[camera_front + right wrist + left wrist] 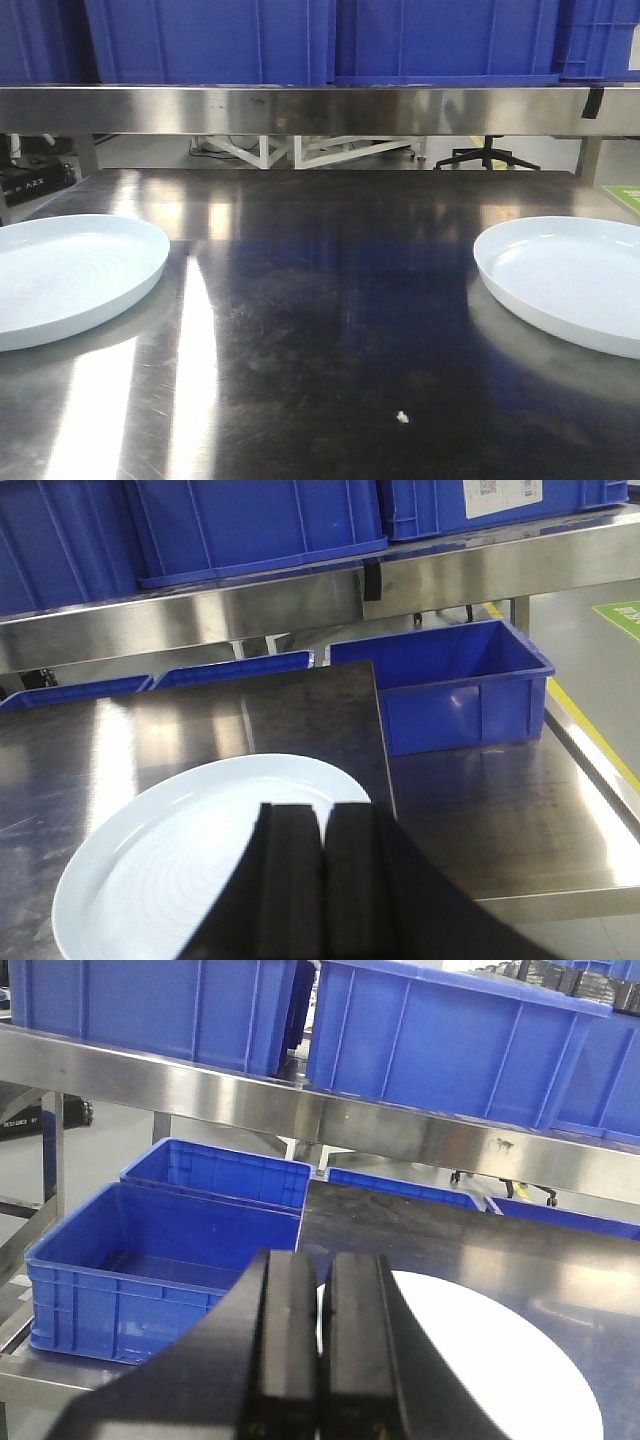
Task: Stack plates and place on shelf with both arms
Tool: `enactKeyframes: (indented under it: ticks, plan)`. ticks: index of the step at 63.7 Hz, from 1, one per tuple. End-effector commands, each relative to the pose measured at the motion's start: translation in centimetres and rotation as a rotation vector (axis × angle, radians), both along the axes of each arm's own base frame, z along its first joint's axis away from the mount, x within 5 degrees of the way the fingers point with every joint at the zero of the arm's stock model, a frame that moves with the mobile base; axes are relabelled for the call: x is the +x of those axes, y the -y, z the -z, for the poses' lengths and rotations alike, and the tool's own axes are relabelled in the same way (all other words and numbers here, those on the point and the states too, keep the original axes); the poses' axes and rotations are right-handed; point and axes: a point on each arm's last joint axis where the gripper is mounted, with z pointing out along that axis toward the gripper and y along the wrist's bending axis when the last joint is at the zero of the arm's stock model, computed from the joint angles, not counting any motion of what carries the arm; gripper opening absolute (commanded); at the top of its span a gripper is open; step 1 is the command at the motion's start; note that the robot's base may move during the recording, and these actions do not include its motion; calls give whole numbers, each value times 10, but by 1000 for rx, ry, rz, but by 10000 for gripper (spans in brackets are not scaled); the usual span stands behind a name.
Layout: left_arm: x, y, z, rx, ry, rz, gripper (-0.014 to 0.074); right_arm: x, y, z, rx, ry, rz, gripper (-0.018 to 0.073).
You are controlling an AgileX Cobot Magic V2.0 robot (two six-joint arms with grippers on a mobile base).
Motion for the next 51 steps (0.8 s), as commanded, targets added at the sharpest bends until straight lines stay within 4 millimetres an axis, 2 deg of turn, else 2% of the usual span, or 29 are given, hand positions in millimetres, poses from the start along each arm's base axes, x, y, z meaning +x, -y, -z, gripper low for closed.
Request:
enactKeyframes:
  ticks: [1, 44, 51]
  plan:
    - [-2, 0, -7, -24, 97, 1, 82, -2, 0, -9, -14, 104, 2, 56]
    - [-2, 0, -7, -22, 97, 1, 82, -2, 0, -9, -14, 104, 2, 56]
    - [-2, 0, -9, 76, 107, -5, 82, -2, 0, -9, -14, 104, 2, 56]
